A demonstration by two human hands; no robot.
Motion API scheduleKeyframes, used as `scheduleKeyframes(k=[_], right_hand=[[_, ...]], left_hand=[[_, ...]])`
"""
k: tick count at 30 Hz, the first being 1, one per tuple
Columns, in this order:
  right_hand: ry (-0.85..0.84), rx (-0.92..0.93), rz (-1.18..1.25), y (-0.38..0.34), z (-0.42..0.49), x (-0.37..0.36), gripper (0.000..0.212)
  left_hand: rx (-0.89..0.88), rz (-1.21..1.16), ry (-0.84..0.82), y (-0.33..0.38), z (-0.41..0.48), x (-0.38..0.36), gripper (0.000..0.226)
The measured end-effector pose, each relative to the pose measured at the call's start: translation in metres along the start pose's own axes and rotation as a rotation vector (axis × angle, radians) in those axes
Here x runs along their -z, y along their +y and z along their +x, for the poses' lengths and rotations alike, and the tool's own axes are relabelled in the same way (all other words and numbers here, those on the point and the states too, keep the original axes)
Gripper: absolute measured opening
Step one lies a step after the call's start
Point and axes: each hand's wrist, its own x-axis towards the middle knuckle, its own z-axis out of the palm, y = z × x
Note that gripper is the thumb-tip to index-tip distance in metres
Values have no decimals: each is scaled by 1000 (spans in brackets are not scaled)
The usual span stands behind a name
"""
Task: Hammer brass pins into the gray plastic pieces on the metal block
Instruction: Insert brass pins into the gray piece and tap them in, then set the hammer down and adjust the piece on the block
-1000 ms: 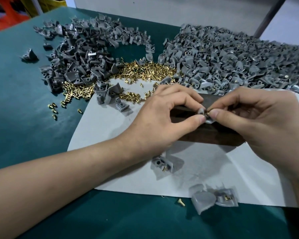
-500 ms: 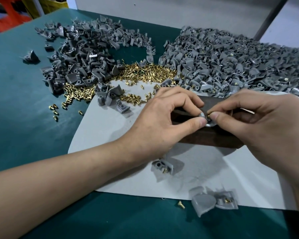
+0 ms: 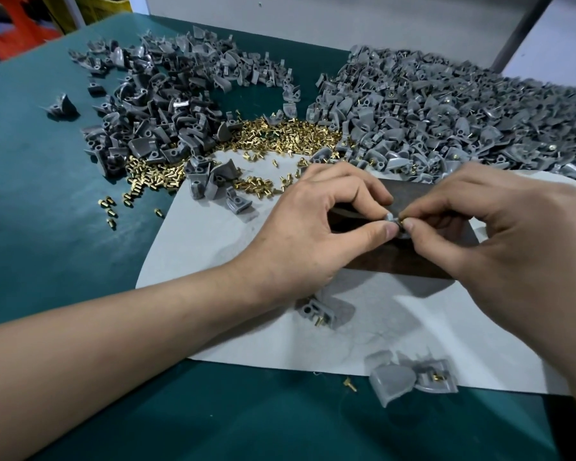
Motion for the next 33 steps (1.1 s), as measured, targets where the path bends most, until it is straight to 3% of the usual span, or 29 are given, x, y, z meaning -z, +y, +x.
scheduleKeyframes(k=[12, 17, 19, 22, 24, 29, 33], right_hand=[[-105, 14, 2, -3, 11, 8, 7], [-235, -139, 125, -7, 16, 18, 7], [-248, -222, 282, -3, 13, 25, 13], [-216, -336, 396, 5, -1, 47, 39], [-224, -420, 266, 23, -20, 66, 47], [-217, -669, -245, 130, -101, 67, 45], [-176, -945, -276, 167, -151, 60, 83]], left_hand=[[25, -35, 23, 1, -2, -2, 10], [47, -33, 12, 2, -2, -2, 10], [64, -55, 7, 1, -2, -2, 10], [90, -79, -6, -1, -1, 0, 11], [87, -82, 6, -2, -1, 0, 10], [114, -162, 39, -3, -1, 0, 12], [112, -180, 36, -3, -1, 0, 14]])
